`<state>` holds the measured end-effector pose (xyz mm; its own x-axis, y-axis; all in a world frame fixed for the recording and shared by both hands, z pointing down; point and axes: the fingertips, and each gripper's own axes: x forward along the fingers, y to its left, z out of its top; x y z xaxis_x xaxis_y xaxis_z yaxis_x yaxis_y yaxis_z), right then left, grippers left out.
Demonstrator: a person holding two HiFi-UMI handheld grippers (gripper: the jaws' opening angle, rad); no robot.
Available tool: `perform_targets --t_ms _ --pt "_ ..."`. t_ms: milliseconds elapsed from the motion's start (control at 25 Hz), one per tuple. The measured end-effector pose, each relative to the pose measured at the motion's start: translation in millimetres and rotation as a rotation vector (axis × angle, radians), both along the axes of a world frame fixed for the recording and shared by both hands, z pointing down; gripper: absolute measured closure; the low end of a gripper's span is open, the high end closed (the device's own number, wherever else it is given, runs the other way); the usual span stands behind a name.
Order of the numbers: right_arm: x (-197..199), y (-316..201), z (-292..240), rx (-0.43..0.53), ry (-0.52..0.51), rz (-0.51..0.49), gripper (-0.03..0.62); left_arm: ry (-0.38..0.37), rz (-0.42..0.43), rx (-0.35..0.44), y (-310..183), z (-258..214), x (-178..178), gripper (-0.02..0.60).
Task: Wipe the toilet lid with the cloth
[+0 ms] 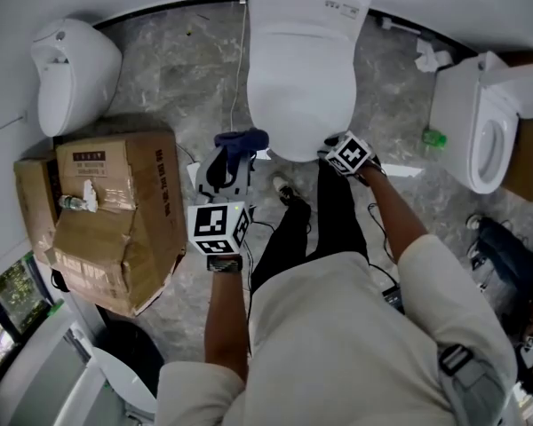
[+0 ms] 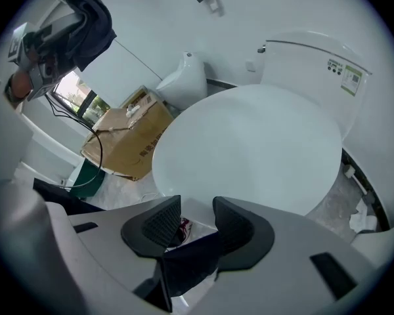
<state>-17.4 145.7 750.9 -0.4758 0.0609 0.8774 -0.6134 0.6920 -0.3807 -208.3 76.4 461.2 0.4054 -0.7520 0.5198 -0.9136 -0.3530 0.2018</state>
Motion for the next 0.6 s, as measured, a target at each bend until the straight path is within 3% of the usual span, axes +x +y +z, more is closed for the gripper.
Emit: perform_targets --t_ms 280,600 --pt "-9.5 23.2 25.8 -0.044 0.042 -0.033 0.413 -0.017 -0.009 -0.026 -2.3 10.7 -0.1 0.482" --pt "-7.7 38.2 60.5 -0.094 0.125 0.067 0.413 -0.028 -0.011 -0.050 -3.9 24.7 3.0 0.482"
